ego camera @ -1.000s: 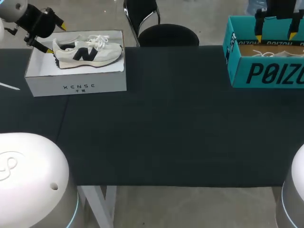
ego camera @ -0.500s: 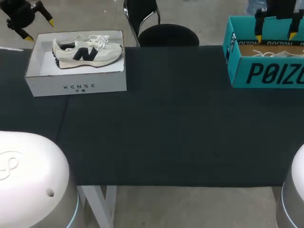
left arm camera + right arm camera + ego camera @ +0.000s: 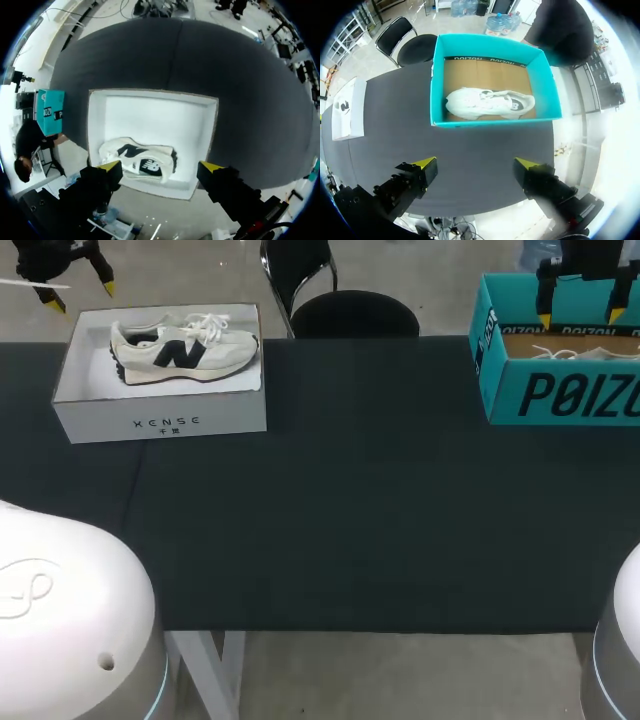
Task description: Take the shoe out of the shoebox, open the shoe tongue, remove and reinsert the insole, then place the shoe into the shoebox
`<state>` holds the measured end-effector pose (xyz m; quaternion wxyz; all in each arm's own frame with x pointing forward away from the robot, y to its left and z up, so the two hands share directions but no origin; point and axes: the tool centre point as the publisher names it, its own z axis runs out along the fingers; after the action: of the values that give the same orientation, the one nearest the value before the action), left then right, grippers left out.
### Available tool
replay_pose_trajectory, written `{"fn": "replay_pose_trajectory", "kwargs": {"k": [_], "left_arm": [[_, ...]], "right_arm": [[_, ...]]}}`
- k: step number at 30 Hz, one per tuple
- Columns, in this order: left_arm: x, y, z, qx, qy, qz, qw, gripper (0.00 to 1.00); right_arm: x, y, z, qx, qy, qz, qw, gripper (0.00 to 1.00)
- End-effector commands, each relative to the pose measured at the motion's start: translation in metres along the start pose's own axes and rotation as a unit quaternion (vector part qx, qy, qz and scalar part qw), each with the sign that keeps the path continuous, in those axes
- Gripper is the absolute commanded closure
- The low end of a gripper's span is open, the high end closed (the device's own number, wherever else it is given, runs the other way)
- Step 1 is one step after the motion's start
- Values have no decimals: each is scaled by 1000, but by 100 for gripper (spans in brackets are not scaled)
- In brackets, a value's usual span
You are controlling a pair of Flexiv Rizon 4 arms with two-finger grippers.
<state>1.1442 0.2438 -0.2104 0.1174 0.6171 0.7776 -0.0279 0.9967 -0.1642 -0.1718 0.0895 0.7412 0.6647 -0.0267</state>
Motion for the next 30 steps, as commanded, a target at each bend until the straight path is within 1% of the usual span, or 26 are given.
{"fn": "replay_pose_trajectory", "kwargs": {"k": [1, 2, 3, 6, 9, 12, 14, 20, 22, 23, 30], "left_arm": [[20, 27, 10, 24, 17, 100, 995, 0], [25, 34, 12, 25, 21, 120, 992, 0], [30, 40, 13, 44, 18, 138, 989, 0], [38, 55, 19, 43, 23, 155, 987, 0], [41, 67, 26, 41, 22, 158, 986, 0], [37, 72, 32, 39, 20, 159, 986, 0], [33, 75, 39, 45, 22, 153, 987, 0], [22, 85, 66, 51, 23, 132, 990, 0], [18, 88, 74, 47, 31, 116, 992, 0], [16, 88, 77, 52, 29, 112, 992, 0], [17, 88, 100, 45, 45, 91, 994, 0]], "right_arm": [[-1, -1, 0, -2, 0, 0, 1000, 0], [-1, -1, 0, -2, 0, 0, 1000, 0], [-1, -1, 0, -2, 0, 0, 1000, 0], [-1, -1, 0, -2, 0, 0, 1000, 0], [-1, -1, 0, -2, 0, 0, 1000, 0], [-1, -1, 0, -2, 0, 0, 1000, 0], [-1, -1, 0, -2, 0, 0, 1000, 0], [-1, -1, 0, -2, 0, 0, 1000, 0], [-1, -1, 0, -2, 0, 0, 1000, 0], [-1, -1, 0, -2, 0, 0, 1000, 0], [-1, -1, 0, -2, 0, 0, 1000, 0]]}}
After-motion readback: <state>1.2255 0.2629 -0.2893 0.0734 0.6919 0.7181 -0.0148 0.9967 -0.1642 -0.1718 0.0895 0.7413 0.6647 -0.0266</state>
